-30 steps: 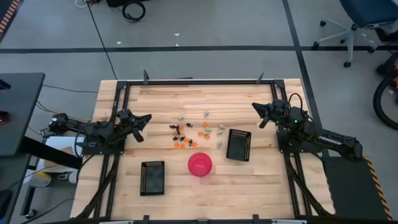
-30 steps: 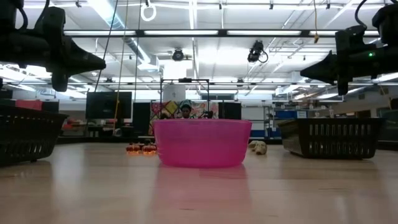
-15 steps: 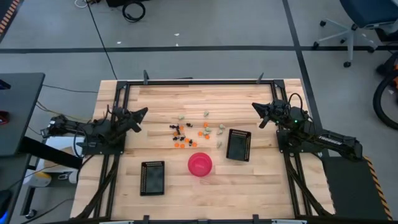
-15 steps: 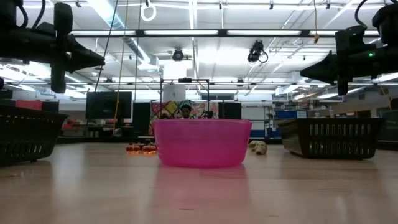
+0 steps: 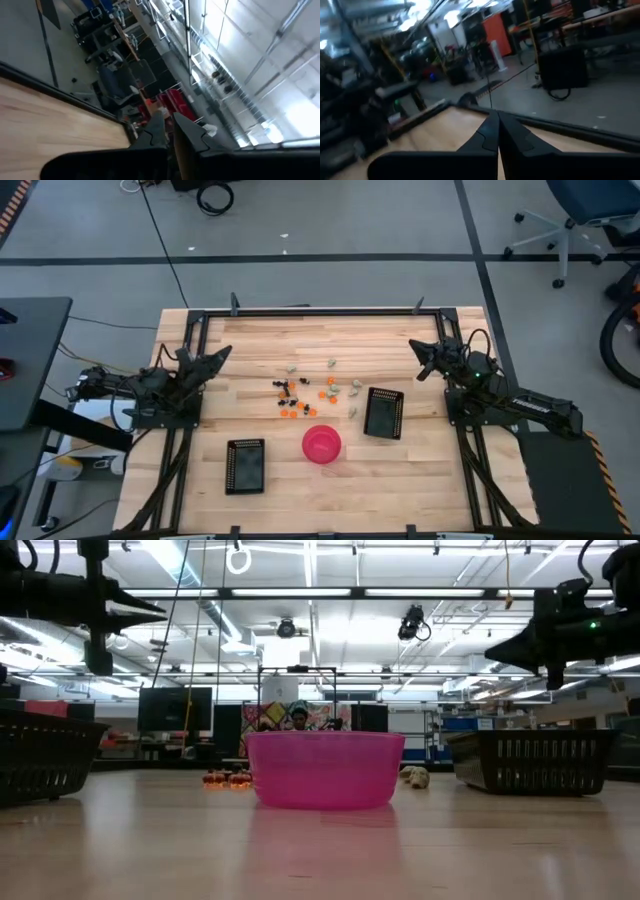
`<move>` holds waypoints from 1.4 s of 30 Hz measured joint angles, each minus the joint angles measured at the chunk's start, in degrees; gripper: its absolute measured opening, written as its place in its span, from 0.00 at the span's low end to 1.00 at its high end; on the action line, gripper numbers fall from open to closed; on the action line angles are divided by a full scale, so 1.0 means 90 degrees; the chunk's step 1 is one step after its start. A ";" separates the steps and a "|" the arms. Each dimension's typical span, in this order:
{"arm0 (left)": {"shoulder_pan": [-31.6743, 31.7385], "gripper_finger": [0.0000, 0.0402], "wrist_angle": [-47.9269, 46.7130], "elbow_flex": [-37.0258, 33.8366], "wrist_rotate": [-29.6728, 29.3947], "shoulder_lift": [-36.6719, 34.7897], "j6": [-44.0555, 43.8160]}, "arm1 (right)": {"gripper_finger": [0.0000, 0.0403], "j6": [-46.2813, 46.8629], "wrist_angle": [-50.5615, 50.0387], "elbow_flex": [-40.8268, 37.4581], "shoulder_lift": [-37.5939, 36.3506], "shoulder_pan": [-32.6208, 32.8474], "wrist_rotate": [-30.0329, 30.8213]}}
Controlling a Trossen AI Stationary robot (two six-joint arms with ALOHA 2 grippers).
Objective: Sort Halloween decoration
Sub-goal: Put the white skull toy into the top black bin
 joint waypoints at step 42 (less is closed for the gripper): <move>0.0459 0.03 -0.1249 0.2351 0.0613 0.0750 0.2632 | 0.02 0.2885 0.2166 0.1959 0.3098 0.0361 0.0543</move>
